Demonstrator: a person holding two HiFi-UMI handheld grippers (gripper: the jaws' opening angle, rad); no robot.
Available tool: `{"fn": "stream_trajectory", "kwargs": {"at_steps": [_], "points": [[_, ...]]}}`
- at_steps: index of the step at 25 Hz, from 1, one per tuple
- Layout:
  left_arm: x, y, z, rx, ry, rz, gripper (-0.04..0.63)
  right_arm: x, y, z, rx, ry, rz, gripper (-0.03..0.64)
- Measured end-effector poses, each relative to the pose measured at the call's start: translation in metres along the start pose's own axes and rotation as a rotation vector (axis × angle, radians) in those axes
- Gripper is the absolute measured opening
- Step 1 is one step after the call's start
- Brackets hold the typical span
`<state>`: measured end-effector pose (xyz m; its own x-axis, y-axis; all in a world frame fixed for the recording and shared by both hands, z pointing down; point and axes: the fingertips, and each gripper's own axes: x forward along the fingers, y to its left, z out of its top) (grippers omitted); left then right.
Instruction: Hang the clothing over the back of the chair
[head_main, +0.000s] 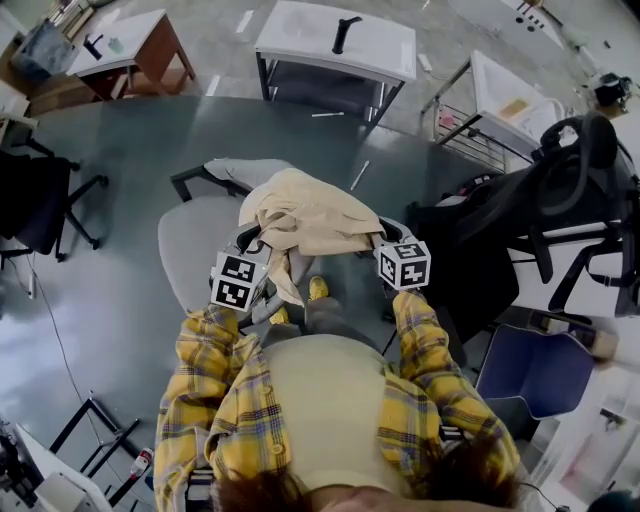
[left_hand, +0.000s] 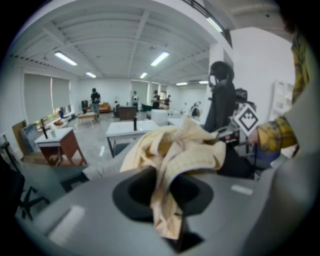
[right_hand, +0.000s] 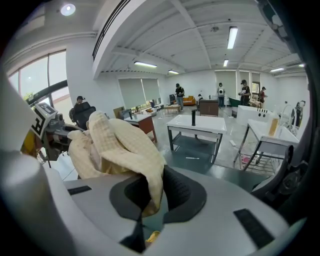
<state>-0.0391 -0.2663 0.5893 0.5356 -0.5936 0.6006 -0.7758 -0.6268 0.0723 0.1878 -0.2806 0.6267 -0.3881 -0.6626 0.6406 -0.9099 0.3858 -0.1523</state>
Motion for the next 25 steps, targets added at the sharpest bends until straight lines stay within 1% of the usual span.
{"fn": "stream_trajectory", "kwargs": {"at_steps": [4,7,8,9,10,13,16,23,25], "points": [[0.0,0.0,-0.01,-0.012,0.026,-0.006,0.092,0.003,0.007,-0.011,-0.015,0.044,0.053,0.028],[0.0,0.0,-0.022,-0.026,0.059,-0.01,0.14,0.002,0.011,-0.02,-0.007,0.072,0.099,0.036],[-0.001,-0.001,-0.026,-0.028,0.071,-0.014,0.15,0.001,0.011,-0.023,-0.003,0.082,0.108,0.069],[-0.002,-0.001,-0.03,-0.027,0.081,-0.016,0.154,0.0,0.01,-0.026,0.0,0.089,0.114,0.117],[-0.003,-0.002,-0.033,-0.023,0.088,-0.015,0.155,-0.002,0.01,-0.028,0.003,0.09,0.117,0.146],[-0.008,-0.004,-0.04,-0.017,0.094,-0.012,0.167,-0.01,0.011,-0.027,0.002,0.069,0.132,0.155],[-0.015,-0.007,-0.044,-0.025,0.086,-0.016,0.175,-0.019,0.016,-0.026,-0.002,0.045,0.168,0.163],[-0.031,-0.02,-0.05,-0.022,0.068,-0.052,0.179,-0.042,0.022,-0.026,0.056,-0.002,0.266,0.172],[-0.034,-0.025,-0.049,-0.027,0.055,-0.072,0.178,-0.048,0.021,-0.023,0.097,-0.023,0.299,0.173]]}}
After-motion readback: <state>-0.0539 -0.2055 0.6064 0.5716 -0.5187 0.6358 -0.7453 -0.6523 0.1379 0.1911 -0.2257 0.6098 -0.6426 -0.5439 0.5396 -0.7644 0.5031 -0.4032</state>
